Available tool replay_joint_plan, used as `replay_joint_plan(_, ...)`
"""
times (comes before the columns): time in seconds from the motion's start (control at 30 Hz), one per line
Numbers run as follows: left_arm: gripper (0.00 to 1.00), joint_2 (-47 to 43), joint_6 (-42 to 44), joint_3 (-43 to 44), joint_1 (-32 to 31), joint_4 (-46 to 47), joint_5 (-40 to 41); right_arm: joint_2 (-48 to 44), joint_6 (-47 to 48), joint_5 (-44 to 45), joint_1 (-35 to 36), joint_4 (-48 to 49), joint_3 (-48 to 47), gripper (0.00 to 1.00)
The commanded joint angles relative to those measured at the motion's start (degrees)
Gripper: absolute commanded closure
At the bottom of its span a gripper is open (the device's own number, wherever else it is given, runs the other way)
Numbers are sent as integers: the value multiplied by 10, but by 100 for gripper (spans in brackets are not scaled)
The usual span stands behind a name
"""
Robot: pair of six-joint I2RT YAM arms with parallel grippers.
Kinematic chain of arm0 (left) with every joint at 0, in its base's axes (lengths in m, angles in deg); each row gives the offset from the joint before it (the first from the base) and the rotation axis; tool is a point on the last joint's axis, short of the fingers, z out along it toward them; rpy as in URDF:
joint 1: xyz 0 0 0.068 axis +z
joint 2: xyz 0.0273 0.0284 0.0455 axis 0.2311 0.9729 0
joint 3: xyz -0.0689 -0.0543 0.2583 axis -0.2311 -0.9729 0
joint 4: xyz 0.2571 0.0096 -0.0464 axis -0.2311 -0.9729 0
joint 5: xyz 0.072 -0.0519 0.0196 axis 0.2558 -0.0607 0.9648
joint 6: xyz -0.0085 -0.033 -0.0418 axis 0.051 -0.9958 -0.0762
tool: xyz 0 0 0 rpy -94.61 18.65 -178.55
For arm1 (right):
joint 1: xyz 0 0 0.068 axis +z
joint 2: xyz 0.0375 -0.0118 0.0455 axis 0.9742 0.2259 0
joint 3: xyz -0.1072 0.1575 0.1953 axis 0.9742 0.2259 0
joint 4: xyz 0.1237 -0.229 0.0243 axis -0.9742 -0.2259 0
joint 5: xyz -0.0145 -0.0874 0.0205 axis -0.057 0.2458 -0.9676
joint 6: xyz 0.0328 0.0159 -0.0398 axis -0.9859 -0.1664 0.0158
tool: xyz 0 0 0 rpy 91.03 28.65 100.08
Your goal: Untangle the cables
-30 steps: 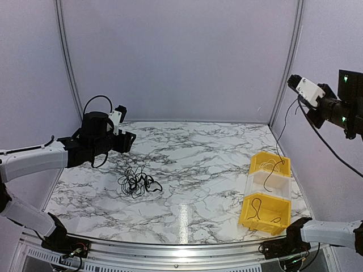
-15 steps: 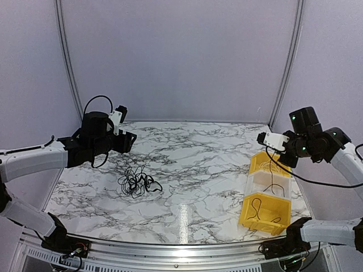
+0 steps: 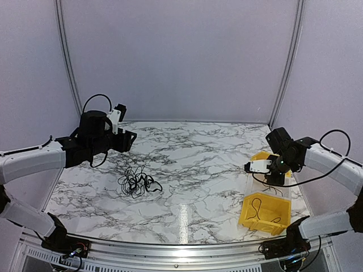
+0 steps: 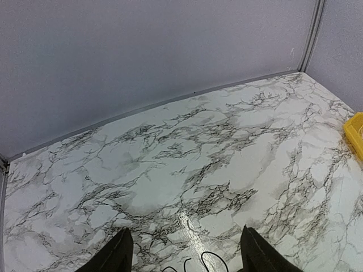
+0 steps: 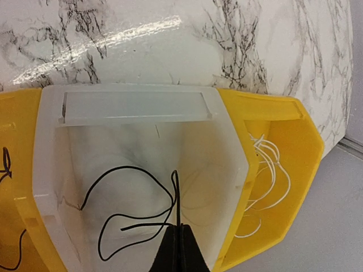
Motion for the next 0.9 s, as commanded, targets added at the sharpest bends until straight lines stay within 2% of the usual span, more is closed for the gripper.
replay_joint_plan(0.0, 32, -18, -4, 13, -1, -1, -13, 45, 13, -14, -14, 39, 15, 100)
replay_joint_plan(0.17, 32, -19, -6, 15, -3, -6, -11, 93, -5, -22, -16, 49, 22, 100)
replay_joint_plan(0.3, 31, -19, -7, 14, -2, -6, -4, 82, -18, -31, -16, 16, -26, 83)
replay_joint_plan(0.47, 30, -8, -7, 25, -2, -21, 8, 40, -4, -102, -17, -77, -119, 64)
replay_joint_plan(0.57, 29, 1, -7, 47, -2, -48, 6, 16, 17, -102, -17, -101, -150, 56)
replay_joint_plan(0.7, 28, 13, -24, 80, -2, -93, -6, -11, 21, -157, -17, -92, -178, 51)
replay_joint_plan(0.87, 30, 31, -76, 105, -2, -160, -14, -26, -21, -260, -17, -36, -176, 51)
